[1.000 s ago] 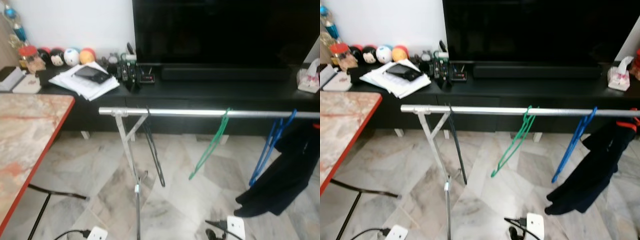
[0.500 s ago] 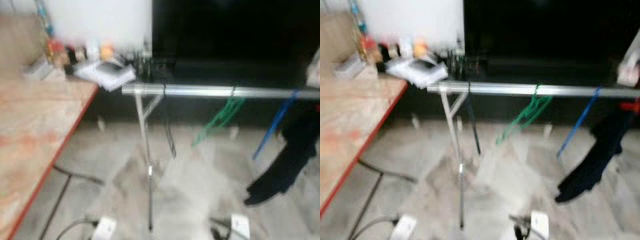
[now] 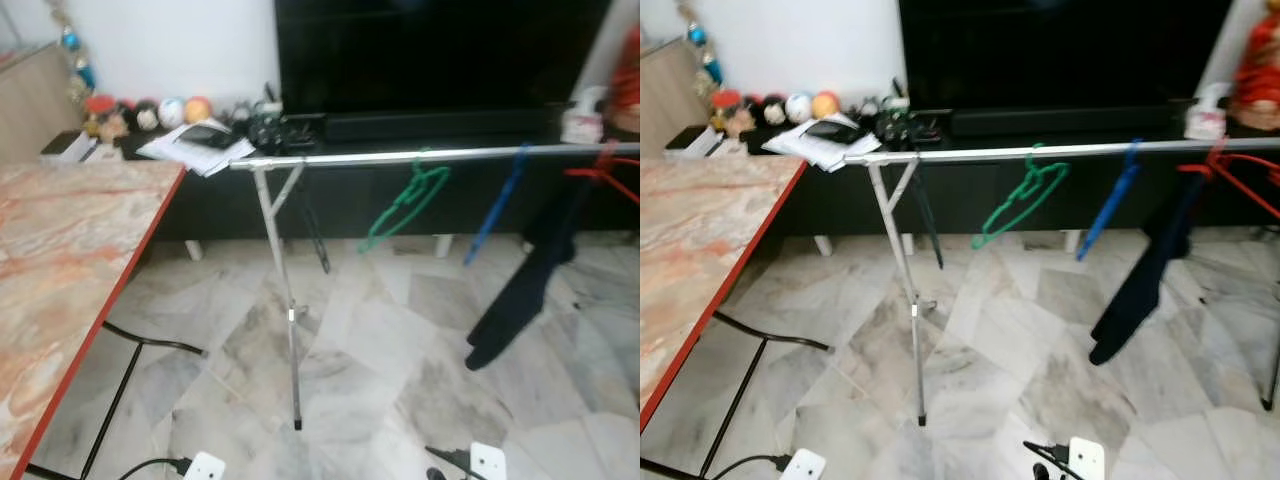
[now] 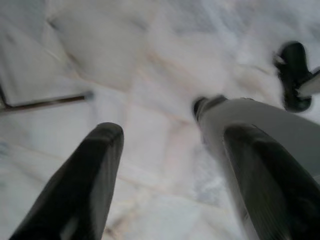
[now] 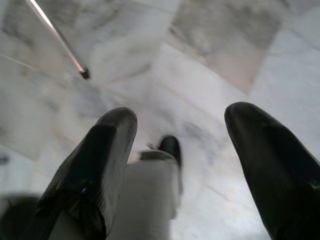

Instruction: Hang hanger

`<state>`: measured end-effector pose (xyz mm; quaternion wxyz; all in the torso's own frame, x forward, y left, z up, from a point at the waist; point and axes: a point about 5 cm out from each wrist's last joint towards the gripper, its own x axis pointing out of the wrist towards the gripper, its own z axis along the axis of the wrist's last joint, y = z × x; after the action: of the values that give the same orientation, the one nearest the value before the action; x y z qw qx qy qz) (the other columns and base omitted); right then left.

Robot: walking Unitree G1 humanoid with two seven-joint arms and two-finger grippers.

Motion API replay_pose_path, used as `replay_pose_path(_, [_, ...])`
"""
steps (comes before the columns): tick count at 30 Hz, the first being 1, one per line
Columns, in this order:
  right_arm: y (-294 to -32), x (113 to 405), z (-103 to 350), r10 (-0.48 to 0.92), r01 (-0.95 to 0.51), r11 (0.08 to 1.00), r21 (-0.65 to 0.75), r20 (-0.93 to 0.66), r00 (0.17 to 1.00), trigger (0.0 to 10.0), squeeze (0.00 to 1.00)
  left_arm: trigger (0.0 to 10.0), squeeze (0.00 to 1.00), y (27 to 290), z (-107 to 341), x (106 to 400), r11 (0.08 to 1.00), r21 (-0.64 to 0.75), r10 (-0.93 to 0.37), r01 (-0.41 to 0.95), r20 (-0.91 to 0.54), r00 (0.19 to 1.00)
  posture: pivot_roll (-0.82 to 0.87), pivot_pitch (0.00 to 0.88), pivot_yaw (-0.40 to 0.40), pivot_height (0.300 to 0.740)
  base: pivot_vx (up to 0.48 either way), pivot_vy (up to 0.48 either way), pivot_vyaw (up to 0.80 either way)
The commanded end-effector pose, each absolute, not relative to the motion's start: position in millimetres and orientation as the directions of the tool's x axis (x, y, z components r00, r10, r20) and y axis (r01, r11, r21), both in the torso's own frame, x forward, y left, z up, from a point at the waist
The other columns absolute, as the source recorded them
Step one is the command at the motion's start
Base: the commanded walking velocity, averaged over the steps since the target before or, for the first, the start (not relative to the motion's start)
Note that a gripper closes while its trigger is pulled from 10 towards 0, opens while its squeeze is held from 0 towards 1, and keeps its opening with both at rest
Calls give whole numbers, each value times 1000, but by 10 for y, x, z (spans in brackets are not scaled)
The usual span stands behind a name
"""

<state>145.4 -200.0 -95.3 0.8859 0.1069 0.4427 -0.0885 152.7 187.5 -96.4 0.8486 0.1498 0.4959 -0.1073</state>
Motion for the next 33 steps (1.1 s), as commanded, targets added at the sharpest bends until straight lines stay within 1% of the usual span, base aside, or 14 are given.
replay_pose_path(1, [-1940, 1436, -970, -45, 248, 961, 125, -810, 585, 10000, 0, 10000, 0, 1929, -1014, 1388, 927, 148, -19, 345, -900, 436, -85, 0, -7, 740, -345, 0, 0])
replay_pose_path(18, [-1940, 1452, -963, -37, 250, 958, 140, -806, 591, 10000, 0, 10000, 0, 1914, -1013, 1395, 931, 141, -23, 336, -898, 440, -96, 0, -14, 740, -345, 0, 0])
replay_pose_path(21, [-1930, 1456, -963, -37, 249, 958, 138, -806, 591, 10000, 0, 10000, 0, 1922, -1012, 1394, 932, 139, -22, 334, -899, 437, -118, 0, 0, 740, -345, 0, 0])
replay_pose_path(26, [-1920, 1465, -961, -41, 261, 954, 144, -803, 594, 10000, 0, 10000, 0, 1940, -1014, 1392, 923, 160, -5, 349, -904, 428, -122, 0, 3, 740, 0, 0, 0])
replay_pose_path(33, [-1922, 1472, -961, -53, 273, 952, 137, -806, 589, 10000, 0, 10000, 0, 1940, -1009, 1403, 927, 159, -6, 340, -900, 437, -127, 0, 3, 740, 0, 0, 0])
